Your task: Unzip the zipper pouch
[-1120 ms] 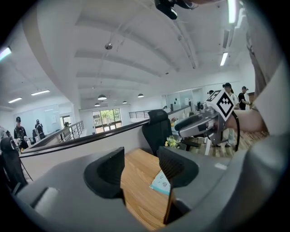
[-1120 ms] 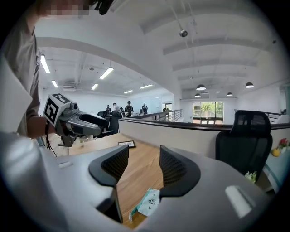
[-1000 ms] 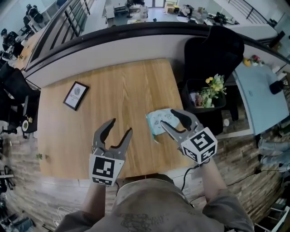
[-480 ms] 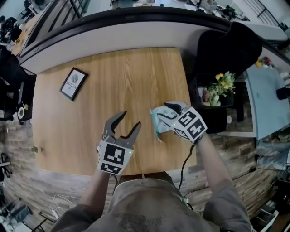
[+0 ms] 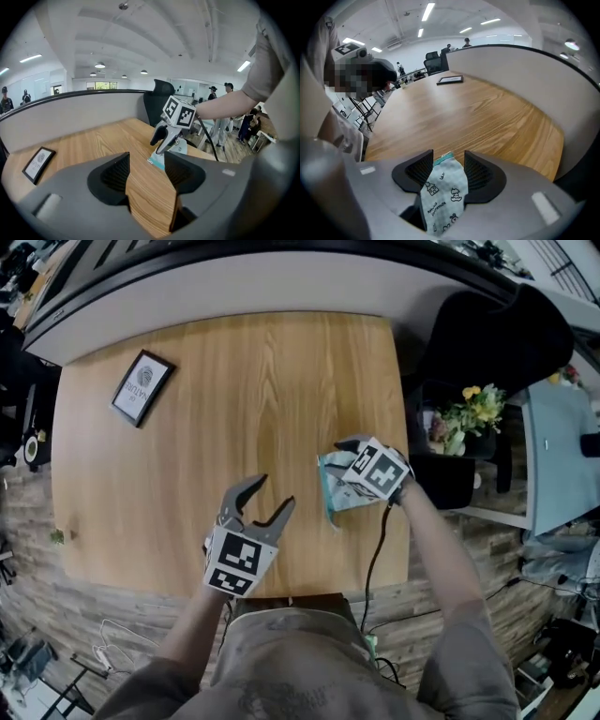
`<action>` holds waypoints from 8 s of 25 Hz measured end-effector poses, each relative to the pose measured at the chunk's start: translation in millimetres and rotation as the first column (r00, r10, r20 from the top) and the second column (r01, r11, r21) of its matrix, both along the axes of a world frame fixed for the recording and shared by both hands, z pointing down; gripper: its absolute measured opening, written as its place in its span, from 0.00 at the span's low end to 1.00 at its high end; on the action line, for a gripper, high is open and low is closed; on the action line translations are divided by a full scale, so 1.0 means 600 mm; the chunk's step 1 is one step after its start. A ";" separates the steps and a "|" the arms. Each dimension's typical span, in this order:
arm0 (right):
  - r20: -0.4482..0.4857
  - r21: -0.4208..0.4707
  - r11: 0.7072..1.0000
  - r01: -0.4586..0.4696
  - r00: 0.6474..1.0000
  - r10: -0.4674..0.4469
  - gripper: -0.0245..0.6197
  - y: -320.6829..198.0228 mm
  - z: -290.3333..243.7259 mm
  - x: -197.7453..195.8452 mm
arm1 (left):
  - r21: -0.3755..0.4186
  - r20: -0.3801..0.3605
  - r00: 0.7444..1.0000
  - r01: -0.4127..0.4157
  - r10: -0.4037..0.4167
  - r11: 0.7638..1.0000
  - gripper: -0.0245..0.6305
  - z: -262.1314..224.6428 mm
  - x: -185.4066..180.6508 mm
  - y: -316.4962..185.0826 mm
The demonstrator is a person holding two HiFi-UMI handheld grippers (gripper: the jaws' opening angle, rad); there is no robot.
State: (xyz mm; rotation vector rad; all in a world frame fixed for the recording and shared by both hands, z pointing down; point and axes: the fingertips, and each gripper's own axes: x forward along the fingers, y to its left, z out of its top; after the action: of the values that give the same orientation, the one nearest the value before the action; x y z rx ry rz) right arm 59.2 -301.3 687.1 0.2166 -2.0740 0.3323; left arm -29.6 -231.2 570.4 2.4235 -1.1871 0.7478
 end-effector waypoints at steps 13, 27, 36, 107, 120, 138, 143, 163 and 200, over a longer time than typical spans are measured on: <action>-0.107 -0.017 0.997 0.081 0.991 -0.082 0.37 0.009 0.087 -0.008 | -0.139 -0.093 0.995 0.012 -0.026 0.990 0.37 0.050 0.005 0.039; -0.092 -0.053 0.996 -0.068 0.994 0.063 0.10 0.029 0.068 -0.002 | -0.138 -0.073 0.997 0.021 -0.032 0.990 0.37 0.054 -0.030 0.066; 0.227 0.175 0.942 -0.288 0.942 0.246 0.09 0.010 -0.120 -0.003 | -0.035 -0.067 0.997 0.041 -0.043 0.999 0.36 -0.016 -0.057 0.058; 0.611 0.411 0.838 -0.358 0.791 0.038 0.08 0.315 -0.524 -0.021 | 0.231 -0.190 0.874 -0.403 0.447 0.886 0.11 -0.338 0.103 0.194; 0.713 0.217 0.830 -0.515 0.664 0.225 0.06 0.294 -0.523 0.017 | 0.192 -0.124 0.896 -0.400 0.427 0.896 0.09 -0.316 0.105 0.205; 0.689 0.240 0.691 -0.682 0.621 0.374 0.06 0.244 -0.522 0.137 | 0.084 -0.073 0.939 -0.331 0.337 0.940 0.09 -0.267 0.038 0.224; 0.701 0.224 0.690 -0.688 0.606 0.376 0.06 0.248 -0.524 0.123 | 0.099 -0.097 0.964 -0.238 0.248 0.966 0.10 -0.272 0.018 0.207; 0.840 0.422 0.461 -0.781 0.528 0.126 0.06 0.209 -0.806 0.128 | 0.503 -0.258 0.960 0.227 -0.106 0.834 0.11 -0.542 -0.113 0.121; 0.761 0.388 0.561 -0.731 0.598 0.253 0.06 0.279 -0.657 0.090 | 0.515 -0.132 0.962 0.273 -0.240 0.812 0.04 -0.447 -0.151 0.171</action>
State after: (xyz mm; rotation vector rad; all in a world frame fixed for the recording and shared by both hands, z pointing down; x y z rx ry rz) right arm 112.9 -133.9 292.6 1.4088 -2.7054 -0.0528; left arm -120.3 -128.7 302.3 2.5854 -1.8504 0.2764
